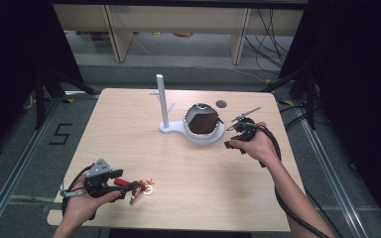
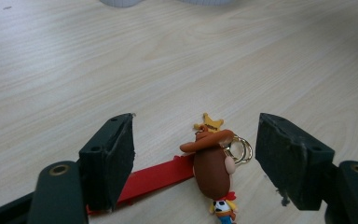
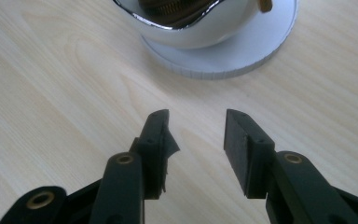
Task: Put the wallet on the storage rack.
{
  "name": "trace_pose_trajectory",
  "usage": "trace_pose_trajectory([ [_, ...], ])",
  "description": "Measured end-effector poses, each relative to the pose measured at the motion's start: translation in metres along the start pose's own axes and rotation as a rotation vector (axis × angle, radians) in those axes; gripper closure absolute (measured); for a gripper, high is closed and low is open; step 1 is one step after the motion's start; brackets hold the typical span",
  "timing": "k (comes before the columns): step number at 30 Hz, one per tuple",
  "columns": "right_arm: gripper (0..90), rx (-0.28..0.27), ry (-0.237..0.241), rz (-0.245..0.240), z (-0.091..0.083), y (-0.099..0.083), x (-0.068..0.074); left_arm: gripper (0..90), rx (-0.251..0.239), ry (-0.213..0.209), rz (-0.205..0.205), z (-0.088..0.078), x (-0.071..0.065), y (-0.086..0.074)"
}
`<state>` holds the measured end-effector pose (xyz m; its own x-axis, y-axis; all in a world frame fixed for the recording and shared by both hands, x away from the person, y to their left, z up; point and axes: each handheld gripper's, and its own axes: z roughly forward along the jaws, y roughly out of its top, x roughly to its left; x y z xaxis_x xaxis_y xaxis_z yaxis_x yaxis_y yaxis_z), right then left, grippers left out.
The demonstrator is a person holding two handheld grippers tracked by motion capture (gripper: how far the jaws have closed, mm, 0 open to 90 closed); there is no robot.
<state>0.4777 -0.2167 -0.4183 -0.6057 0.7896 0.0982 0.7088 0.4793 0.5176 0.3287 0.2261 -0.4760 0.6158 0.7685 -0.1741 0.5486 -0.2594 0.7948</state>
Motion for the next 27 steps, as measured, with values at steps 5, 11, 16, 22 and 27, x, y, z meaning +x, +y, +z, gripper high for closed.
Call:
trace_pose_trajectory([
  [5,61.2,0.022,0.007,0.011,0.006,-0.006,-0.004,29.3,0.034,0.0,0.026,0.002,-0.001,0.001],
  [11,61.2,0.023,0.013,0.019,0.007,-0.01,-0.004,30.8,0.045,0.0,0.024,0.004,-0.007,0.006],
  [16,61.3,0.044,0.02,0.028,0.005,-0.015,-0.003,33.2,0.12,0.0,0.055,0.0,-0.008,0.01],
  [22,61.3,0.113,0.007,0.069,0.009,-0.021,-0.002,33.8,0.206,-0.01,0.07,-0.002,-0.009,0.012],
  [27,60.7,0.107,0.011,0.044,0.011,-0.028,-0.003,35.4,0.328,-0.015,0.088,0.006,-0.013,0.014],
])
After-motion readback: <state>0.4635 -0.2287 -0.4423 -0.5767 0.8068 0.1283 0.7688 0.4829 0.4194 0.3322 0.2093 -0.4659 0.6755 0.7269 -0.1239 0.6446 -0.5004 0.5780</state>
